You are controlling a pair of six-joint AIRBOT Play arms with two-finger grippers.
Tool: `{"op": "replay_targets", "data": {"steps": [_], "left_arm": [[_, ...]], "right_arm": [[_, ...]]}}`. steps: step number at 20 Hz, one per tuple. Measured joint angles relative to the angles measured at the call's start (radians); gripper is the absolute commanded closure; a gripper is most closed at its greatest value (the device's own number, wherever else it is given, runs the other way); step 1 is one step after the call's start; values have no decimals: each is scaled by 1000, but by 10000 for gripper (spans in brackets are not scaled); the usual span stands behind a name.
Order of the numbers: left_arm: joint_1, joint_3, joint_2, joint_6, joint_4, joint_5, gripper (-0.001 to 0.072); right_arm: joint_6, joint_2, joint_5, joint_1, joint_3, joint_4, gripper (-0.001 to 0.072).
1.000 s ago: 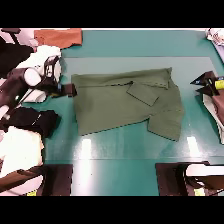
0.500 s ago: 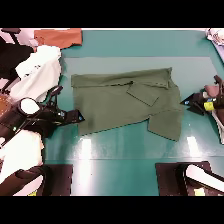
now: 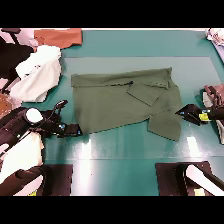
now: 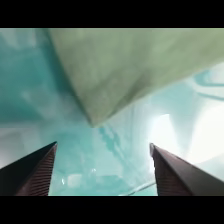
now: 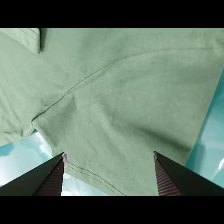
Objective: Fold the shirts.
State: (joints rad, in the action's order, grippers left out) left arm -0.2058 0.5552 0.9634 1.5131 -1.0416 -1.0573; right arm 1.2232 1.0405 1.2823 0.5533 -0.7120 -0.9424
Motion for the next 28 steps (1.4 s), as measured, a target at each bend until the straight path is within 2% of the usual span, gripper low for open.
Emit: {"op": "replay_targets", "data": {"steps": [6,9,11,12,13,16,17,22,28], "left_arm": [[0,-32,11,-2,35,124,-4],[1,-33,53,-39,92,153,9],[1,-34,84,-65,127,157,185],[1,-36,95,-80,140,161,188],[0,-37,103,-97,162,164,355],[0,-43,120,-132,203,173,658],[-1,-42,121,-140,212,175,681],[-1,-25,122,-155,296,193,682],[-1,56,122,-159,326,202,682]], "right_arm": [[1,-6,5,0,6,-1,93],[4,-6,12,0,6,-1,93],[5,-6,19,0,7,-1,94],[6,-6,21,0,7,0,93],[8,-6,23,1,7,-2,93],[9,-7,35,24,7,-3,93],[10,-7,42,38,8,-3,93],[10,0,55,87,10,-69,92],[5,50,35,100,62,-99,92]]}}
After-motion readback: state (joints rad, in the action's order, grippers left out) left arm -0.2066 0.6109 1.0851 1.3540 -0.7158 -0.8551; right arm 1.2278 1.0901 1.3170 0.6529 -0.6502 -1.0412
